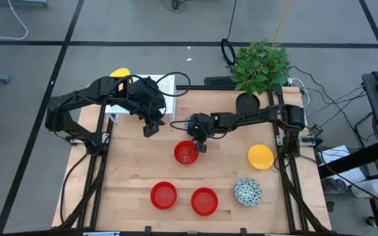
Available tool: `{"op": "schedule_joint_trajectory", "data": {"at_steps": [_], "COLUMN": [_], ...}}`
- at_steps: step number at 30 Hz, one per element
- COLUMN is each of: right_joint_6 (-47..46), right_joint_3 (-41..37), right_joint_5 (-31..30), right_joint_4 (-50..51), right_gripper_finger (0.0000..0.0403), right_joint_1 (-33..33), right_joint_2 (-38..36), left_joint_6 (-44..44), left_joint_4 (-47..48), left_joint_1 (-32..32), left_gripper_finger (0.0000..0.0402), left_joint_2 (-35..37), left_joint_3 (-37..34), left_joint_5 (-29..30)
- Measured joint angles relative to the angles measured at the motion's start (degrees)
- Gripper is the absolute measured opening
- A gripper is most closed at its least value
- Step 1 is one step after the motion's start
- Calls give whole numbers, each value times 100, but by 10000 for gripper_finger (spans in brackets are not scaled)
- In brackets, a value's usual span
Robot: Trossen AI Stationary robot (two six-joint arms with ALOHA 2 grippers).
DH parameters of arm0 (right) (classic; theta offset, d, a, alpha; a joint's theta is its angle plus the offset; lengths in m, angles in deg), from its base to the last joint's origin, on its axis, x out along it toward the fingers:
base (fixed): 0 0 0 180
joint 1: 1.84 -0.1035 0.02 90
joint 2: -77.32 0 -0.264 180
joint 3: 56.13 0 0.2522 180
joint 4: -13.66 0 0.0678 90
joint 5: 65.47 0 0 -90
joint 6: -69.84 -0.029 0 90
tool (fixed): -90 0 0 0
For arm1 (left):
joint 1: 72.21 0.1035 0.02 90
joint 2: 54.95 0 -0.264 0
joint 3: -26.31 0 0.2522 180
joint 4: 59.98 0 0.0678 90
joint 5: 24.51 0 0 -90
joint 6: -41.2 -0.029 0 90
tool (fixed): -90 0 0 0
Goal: Pick & Place Mini bowls
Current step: Move the green patterned bowl to the top center of the table, then put the red bowl on the shelf
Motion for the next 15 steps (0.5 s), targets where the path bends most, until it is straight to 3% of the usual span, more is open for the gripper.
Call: {"op": "schedule_joint_trajectory", "data": {"at_steps": [10,15], "right_joint_6": [-408,-903], "right_joint_3": [0,0], "right_joint_5": [23,21], "right_joint_4": [-112,238], "right_gripper_finger": [160,196], "right_joint_1": [-2,-2], "right_joint_2": [-132,-664], "left_joint_6": [-37,-17], "left_joint_4": [181,387], "left_joint_1": [2,-20], "left_gripper_finger": [154,154], "left_joint_2": [0,0], "left_joint_3": [0,0], "left_joint_5": [2,2]}}
